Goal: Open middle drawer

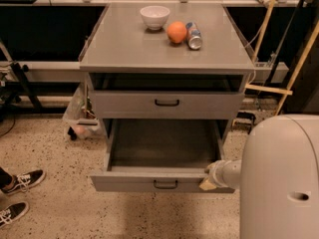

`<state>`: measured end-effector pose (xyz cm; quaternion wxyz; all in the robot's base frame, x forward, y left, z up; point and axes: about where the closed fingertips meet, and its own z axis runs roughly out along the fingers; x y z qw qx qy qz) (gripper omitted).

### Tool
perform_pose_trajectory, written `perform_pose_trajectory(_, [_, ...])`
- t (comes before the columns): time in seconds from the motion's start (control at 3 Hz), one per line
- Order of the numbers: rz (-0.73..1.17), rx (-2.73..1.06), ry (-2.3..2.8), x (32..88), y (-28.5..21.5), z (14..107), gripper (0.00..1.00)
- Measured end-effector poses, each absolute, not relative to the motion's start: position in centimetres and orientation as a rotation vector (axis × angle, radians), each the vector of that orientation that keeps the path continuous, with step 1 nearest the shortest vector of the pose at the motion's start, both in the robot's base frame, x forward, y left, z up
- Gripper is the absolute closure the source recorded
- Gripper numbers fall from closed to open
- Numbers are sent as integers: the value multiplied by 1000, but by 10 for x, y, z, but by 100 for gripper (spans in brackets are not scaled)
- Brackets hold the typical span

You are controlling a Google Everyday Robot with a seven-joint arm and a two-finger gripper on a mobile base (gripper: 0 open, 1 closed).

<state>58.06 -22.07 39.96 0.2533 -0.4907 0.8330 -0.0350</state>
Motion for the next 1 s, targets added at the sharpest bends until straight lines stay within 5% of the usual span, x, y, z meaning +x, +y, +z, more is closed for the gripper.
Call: perform_pose_trajectory(1.0, [-99,-1314,2291,571,-218,401,100])
